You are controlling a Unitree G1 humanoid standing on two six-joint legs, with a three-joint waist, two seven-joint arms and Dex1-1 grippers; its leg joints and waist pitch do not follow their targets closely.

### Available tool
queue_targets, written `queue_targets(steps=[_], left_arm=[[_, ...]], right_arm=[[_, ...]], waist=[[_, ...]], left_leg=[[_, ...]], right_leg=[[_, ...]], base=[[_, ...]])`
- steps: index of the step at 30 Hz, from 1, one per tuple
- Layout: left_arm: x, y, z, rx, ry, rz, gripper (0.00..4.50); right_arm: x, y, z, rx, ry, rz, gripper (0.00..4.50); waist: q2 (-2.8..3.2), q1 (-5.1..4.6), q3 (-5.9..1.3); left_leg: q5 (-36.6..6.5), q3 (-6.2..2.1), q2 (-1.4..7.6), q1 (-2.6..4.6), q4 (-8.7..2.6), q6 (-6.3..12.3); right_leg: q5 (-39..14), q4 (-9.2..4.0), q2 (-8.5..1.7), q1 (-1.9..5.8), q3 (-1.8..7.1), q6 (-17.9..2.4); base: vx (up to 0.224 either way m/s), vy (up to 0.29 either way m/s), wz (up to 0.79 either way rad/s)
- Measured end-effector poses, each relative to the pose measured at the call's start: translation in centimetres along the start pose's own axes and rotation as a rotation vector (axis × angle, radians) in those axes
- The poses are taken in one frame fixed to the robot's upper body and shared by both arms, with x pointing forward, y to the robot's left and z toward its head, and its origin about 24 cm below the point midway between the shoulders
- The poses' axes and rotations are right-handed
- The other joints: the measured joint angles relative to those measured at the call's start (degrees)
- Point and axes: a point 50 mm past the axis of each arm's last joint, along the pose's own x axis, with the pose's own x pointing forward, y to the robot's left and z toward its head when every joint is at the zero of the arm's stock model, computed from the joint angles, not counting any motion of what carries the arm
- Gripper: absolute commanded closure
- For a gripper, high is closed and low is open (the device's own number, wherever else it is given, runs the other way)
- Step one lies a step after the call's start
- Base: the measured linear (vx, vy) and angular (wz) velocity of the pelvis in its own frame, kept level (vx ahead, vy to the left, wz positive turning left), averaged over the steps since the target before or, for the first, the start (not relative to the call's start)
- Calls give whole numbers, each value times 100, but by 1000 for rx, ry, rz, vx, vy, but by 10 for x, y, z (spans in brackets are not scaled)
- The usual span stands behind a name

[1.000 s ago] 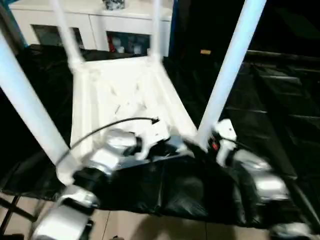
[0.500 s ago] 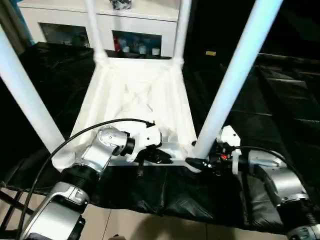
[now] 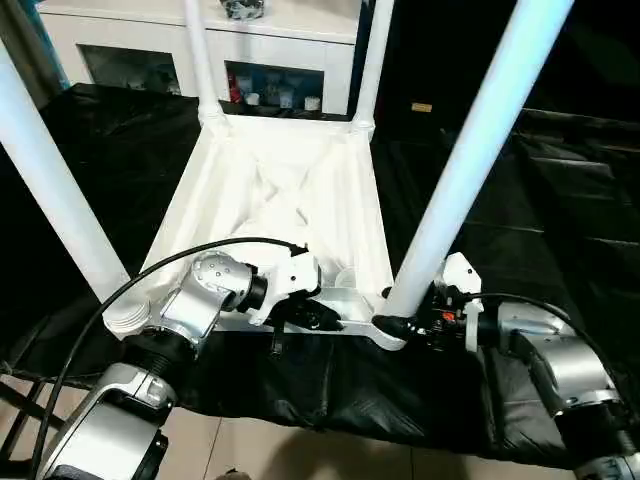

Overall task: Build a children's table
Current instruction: Rotate leg to tighten

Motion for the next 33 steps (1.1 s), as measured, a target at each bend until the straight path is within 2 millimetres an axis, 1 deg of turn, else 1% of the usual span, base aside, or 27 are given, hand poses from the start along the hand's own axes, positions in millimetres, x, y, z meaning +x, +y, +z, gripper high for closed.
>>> queue_targets(steps=[4,7,8,10,11,12,14,15,16,17,18,20,21,23,24,27,31,33], left_arm=[[9,7,1,-54,-4,124,450],[19,10,4,-93,-12,201,450],[22,11,5,-108,-19,228,450],[28,12,7,-123,-26,255,450],[31,12,8,-127,-28,281,450],[33,13,10,-125,-25,297,450],[35,13,11,-123,-26,308,450],[35,13,11,-123,-27,308,450],[35,13,11,-123,-27,308,450],[35,13,12,-121,-28,308,450],[35,13,12,-120,-29,307,450],[35,13,13,-115,-33,299,450],[36,12,13,-112,-35,293,450],[36,10,15,-101,-40,270,450],[34,10,14,-95,-41,256,450],[28,9,13,-82,-47,218,450],[19,6,9,-64,-48,155,450],[13,5,6,-54,-41,123,450]], right_arm=[[14,-6,-5,69,-90,-229,207],[25,-15,-4,115,-125,-382,207],[30,-18,-2,131,-136,-440,207],[36,-21,0,155,-150,-515,207],[43,-23,3,176,-156,-576,207],[48,-24,6,190,-159,-618,207],[52,-26,8,190,-156,-665,207],[52,-26,8,183,-156,-670,207],[52,-25,9,179,-159,-672,172],[52,-25,9,176,-165,-672,151],[51,-25,9,175,-168,-672,151],[50,-26,9,165,-172,-655,127],[49,-26,9,159,-173,-644,127],[42,-26,8,129,-165,-591,103],[39,-26,8,107,-156,-548,103],[31,-22,7,50,-130,-442,79],[21,-16,4,0,-89,-295,79],[15,-14,5,-22,-54,-212,79]], waist=[[-10,-50,-7],[-11,-159,-8],[-12,-213,-8],[-13,-259,-8],[-12,-299,-8],[-11,-325,-9],[-11,-332,-9],[-8,-331,-10],[-5,-331,-12],[-2,-331,-14],[-2,-332,-14],[-1,-324,-13],[0,-318,-13],[1,-292,-12],[1,-280,-12],[5,-232,-9],[8,-166,-7],[9,-151,-5]], left_leg=[[1,-7,-3,13,11,-1],[1,-18,-4,16,17,0],[1,-18,-5,15,20,0],[1,-22,-5,13,20,-1],[1,-23,-5,13,20,-1],[1,-24,-5,14,19,-1],[1,-25,-5,12,16,-1],[0,-24,-5,11,16,-1],[0,-22,-5,12,15,-1],[0,-22,-5,11,15,-1],[0,-21,-5,11,15,-1],[0,-18,-5,7,15,-1],[0,-16,-5,6,13,-1],[0,-13,-5,3,10,-1],[-1,-10,-5,2,3,-1],[-2,-7,-4,-2,-25,-1],[-2,-5,-2,-3,-38,-1],[-2,-5,-3,-3,-32,-1]], right_leg=[[-15,-2,-1,9,7,27],[-17,-20,-6,5,5,30],[-17,-22,-6,1,6,30],[-17,-26,-6,-4,4,30],[-17,-25,-6,-7,3,30],[-17,-25,-5,-9,3,30],[-17,-22,-3,-8,1,30],[-16,-19,-3,-8,2,30],[-16,-18,-3,-8,2,29],[-15,-17,-3,-8,2,28],[-12,-15,-3,-8,2,25],[-6,-13,-2,-9,2,21],[-5,-12,-2,-9,2,20],[1,-11,-1,-9,2,10],[13,-11,-1,-9,3,-9],[4,-12,2,-20,0,1],[-4,-12,4,-26,-3,0],[-4,-12,2,-25,-2,0]], base=[[0,0,0],[0,0,0],[0,0,0],[0,0,0],[0,0,0],[0,0,0],[0,0,0],[0,0,0],[0,0,0],[0,0,0],[0,0,0],[0,0,0],[0,0,0],[0,0,0],[0,0,0],[0,0,0],[0,0,0],[0,0,0]])
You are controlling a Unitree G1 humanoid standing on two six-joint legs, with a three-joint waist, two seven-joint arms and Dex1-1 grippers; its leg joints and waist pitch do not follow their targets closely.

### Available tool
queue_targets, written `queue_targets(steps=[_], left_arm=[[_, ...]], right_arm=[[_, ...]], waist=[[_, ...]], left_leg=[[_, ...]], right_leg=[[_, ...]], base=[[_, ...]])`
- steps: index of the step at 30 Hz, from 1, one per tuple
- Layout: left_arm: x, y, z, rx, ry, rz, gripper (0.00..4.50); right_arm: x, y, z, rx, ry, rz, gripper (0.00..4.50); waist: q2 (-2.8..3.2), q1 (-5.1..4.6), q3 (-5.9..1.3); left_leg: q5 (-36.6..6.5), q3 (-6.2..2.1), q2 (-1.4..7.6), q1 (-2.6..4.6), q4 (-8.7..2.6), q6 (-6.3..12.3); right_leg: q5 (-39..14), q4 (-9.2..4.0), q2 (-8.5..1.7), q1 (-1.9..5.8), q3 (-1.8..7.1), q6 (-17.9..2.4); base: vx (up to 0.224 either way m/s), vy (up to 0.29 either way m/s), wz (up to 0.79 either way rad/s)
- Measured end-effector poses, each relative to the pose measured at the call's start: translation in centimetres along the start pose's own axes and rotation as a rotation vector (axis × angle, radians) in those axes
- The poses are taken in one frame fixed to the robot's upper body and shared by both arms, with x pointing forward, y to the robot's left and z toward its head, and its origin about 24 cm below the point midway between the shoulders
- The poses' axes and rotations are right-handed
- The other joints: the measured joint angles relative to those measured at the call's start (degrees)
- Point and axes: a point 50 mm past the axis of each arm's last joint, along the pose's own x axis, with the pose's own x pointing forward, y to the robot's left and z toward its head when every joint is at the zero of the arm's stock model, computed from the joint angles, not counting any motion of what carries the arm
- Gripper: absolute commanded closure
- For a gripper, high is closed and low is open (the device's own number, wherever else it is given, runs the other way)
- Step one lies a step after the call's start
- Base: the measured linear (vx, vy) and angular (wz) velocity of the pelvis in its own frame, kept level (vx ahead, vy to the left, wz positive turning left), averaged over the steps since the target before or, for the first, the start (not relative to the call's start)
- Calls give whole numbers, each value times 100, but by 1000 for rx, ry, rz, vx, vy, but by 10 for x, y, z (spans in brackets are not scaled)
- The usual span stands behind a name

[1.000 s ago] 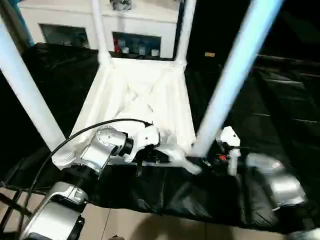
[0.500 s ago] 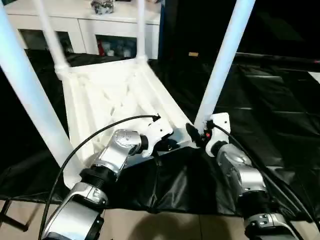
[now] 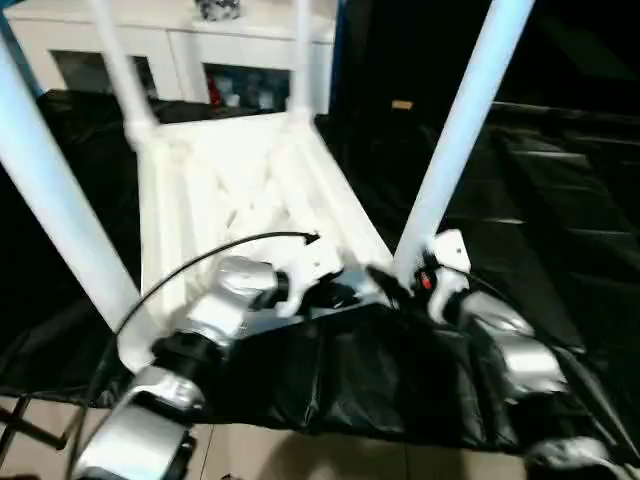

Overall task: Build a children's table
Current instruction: Rotate leg to tighten

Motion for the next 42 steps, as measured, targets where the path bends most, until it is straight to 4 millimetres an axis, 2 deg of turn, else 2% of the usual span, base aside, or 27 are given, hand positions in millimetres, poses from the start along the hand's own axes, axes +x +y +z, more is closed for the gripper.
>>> queue_targets(steps=[4,8,18,26,28,31,35,42], left_arm=[[-7,-1,-3,25,18,-57,450],[-11,-1,-4,39,24,-91,450],[-14,-2,-5,48,30,-127,450],[-15,-2,-6,40,33,-130,450],[-16,-1,-7,29,35,-123,450],[-14,3,-9,-5,36,-29,450],[3,4,-5,-54,7,78,450],[18,5,2,-73,4,176,450]], right_arm=[[-11,2,1,-50,66,148,79],[-17,2,1,-53,98,221,117],[-20,4,2,-42,119,266,188],[-19,7,0,-15,100,258,196],[-17,9,-3,6,77,232,198],[0,9,-7,73,2,55,199],[20,4,-6,144,-53,-205,199],[41,0,1,218,-90,-462,208]], waist=[[-1,69,0],[-2,140,0],[-3,154,0],[-8,156,-4],[-13,138,-7],[-20,80,-10],[-27,-47,-11],[-16,-135,-18]], left_leg=[[0,0,2,6,21,0],[1,0,3,8,28,1],[1,0,3,4,28,1],[1,0,4,3,25,1],[1,1,5,4,26,1],[2,-6,4,18,29,-1],[3,-16,-1,14,37,-2],[2,-16,-2,16,29,-2]], right_leg=[[1,2,-1,3,3,-1],[1,5,-1,11,4,0],[0,6,-2,11,4,0],[-1,6,-2,18,4,1],[-1,9,-2,28,4,2],[-13,10,-2,31,5,24],[-16,-9,-8,24,8,30],[-15,-3,-5,16,11,31]], base=[[0,0,0],[0,0,0],[0,0,0],[0,0,0],[0,0,0],[0,0,0],[0,0,0],[0,0,0]])
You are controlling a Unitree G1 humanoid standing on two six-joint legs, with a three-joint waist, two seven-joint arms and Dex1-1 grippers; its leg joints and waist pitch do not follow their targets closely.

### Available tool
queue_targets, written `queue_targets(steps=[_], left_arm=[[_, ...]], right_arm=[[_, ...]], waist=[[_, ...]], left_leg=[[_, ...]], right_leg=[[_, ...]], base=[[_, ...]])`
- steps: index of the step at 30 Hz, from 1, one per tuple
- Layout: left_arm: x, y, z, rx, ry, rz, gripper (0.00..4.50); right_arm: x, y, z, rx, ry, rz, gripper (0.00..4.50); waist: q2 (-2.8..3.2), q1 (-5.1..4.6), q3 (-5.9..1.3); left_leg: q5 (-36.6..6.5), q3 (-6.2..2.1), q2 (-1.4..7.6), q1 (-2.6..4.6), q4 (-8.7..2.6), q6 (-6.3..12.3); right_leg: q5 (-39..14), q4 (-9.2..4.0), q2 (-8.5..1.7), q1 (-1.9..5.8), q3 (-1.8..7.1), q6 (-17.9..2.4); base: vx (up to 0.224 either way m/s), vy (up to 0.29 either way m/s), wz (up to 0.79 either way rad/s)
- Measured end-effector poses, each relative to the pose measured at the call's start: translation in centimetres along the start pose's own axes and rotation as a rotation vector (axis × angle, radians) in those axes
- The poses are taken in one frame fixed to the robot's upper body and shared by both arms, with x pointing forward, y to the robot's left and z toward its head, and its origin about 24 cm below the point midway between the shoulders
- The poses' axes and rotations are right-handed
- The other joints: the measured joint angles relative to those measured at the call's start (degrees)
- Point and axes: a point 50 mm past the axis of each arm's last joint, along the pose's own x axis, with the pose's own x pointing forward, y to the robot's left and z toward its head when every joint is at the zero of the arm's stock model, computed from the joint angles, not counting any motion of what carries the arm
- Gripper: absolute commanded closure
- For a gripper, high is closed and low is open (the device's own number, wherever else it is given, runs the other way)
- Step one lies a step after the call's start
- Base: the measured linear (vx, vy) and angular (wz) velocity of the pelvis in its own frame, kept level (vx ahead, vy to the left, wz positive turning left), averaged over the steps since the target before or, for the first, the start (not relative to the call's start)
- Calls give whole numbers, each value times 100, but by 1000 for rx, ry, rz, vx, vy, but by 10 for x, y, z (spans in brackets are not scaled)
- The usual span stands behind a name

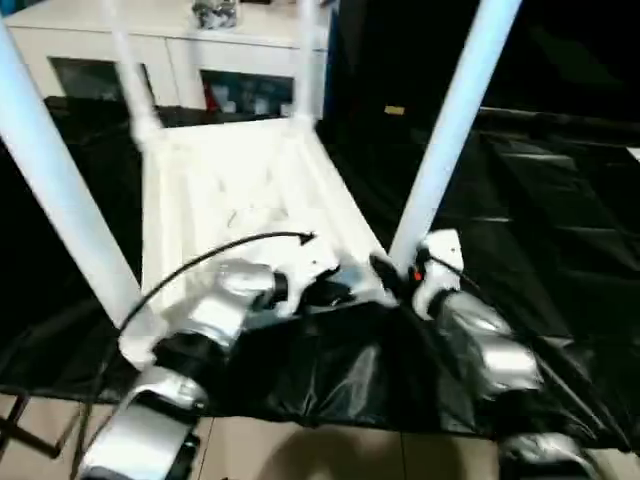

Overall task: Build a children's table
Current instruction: Rotate leg to tighten

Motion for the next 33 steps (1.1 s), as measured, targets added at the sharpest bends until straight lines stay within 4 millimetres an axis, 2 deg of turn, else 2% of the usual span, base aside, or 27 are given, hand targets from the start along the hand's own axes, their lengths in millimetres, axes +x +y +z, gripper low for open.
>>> queue_targets(steps=[3,4,6,13,18,22,24,26,30,33], left_arm=[[1,0,1,4,-1,3,450],[1,0,1,5,-2,2,450],[1,-1,2,10,-5,0,450],[-4,-4,3,22,-25,-60,450],[-13,-4,0,43,-21,-138,450],[-19,-4,-3,63,-10,-192,450],[-22,-4,-3,75,-8,-221,450],[-23,-3,-3,83,-1,-240,450],[-26,-3,-4,85,10,-269,450],[-27,-3,-4,89,13,-283,450]], right_arm=[[0,0,0,-19,-7,-14,209],[0,0,0,-19,-10,-13,174],[0,-1,1,-20,-17,-6,140],[-15,-11,1,-90,14,189,80],[-32,-19,2,-200,83,382,80],[-42,-23,4,-238,142,523,80],[-49,-28,5,-267,182,599,80],[-52,-30,6,-273,199,638,114],[-55,-32,8,-268,229,674,125],[-55,-32,8,-260,238,690,154]], waist=[[9,-14,-6],[11,-17,-6],[14,-22,-6],[25,17,3],[23,112,8],[23,156,10],[22,207,10],[18,253,12],[18,285,12],[18,295,12]], left_leg=[[0,3,0,-1,0,0],[0,3,-1,-1,-1,0],[0,4,0,-2,0,0],[-4,17,0,-15,-36,1],[-3,18,7,-17,-46,3],[-3,18,5,-13,-20,2],[-4,19,5,-16,-8,2],[-4,19,6,-16,-3,3],[-3,19,7,-15,-2,3],[-4,19,7,-16,-2,3]], right_leg=[[2,3,0,2,0,-1],[2,3,0,1,1,-2],[5,4,1,1,1,-5],[10,1,3,-11,-3,-21],[1,5,9,-18,-11,-26],[3,6,4,-16,-7,-28],[3,6,2,-13,-3,-28],[3,8,2,-10,-2,-28],[3,13,2,-9,-4,-28],[3,13,2,-9,-5,-28]], base=[[0,0,0],[0,0,0],[0,0,0],[0,0,0],[0,0,0],[0,0,0],[0,0,0],[0,0,0],[0,0,0],[0,0,0]])
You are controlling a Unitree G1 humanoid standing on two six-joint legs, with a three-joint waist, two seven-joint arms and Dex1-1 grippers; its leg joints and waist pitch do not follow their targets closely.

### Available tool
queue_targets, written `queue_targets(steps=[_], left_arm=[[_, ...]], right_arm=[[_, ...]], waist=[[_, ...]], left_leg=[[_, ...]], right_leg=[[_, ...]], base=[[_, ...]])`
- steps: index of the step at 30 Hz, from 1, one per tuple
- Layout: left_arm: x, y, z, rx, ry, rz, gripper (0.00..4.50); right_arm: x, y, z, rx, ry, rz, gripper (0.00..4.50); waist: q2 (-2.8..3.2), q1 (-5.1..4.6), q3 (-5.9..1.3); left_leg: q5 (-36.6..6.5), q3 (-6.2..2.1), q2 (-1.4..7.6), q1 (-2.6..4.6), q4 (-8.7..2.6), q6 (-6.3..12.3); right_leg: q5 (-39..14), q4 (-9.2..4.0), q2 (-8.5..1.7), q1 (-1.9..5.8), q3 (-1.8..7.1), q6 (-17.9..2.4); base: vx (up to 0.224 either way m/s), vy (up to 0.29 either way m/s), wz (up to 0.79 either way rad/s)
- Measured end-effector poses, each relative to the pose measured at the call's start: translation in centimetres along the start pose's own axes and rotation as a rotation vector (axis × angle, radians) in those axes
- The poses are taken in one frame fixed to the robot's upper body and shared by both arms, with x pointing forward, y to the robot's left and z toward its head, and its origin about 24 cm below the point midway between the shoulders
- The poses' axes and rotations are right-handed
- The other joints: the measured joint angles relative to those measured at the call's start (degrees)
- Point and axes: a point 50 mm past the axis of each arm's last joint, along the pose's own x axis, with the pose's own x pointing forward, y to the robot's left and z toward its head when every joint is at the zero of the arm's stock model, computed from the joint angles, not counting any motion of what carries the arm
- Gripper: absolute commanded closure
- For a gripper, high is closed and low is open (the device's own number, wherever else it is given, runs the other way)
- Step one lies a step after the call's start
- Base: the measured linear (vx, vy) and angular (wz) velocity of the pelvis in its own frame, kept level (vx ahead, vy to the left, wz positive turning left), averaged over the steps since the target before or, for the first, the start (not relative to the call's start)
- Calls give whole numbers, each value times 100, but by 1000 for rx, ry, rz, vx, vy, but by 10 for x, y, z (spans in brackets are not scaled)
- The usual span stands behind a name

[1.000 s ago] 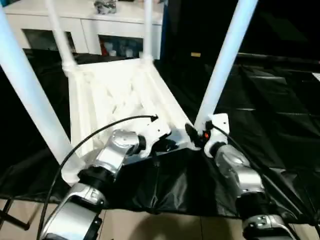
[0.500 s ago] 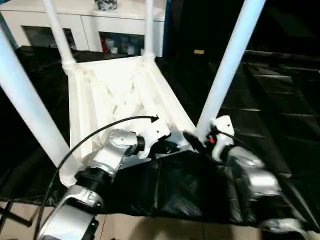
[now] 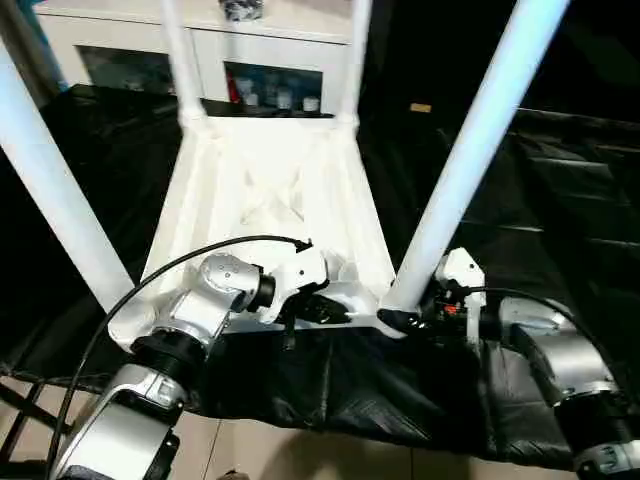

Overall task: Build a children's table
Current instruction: Rotate leg to tighten

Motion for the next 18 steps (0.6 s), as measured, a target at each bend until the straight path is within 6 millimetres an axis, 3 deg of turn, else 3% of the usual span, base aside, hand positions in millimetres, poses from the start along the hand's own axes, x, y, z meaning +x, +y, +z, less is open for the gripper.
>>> queue_targets(steps=[4,12,18], left_arm=[[-1,0,-1,1,0,-6,450],[-3,0,-1,-4,1,-4,450],[-4,4,-5,-43,2,89,450]], right_arm=[[1,1,0,7,-3,10,182],[4,2,-1,36,-23,10,187],[21,3,-5,110,-119,-175,190]], waist=[[0,-5,0],[0,-15,0],[-1,-72,-1]], left_leg=[[0,0,1,0,1,0],[1,0,3,1,0,-1],[2,-3,5,11,2,-3]], right_leg=[[0,2,0,0,0,0],[0,5,1,1,-1,0],[1,9,3,16,1,2]], base=[[0,0,0],[0,0,0],[0,0,0]])
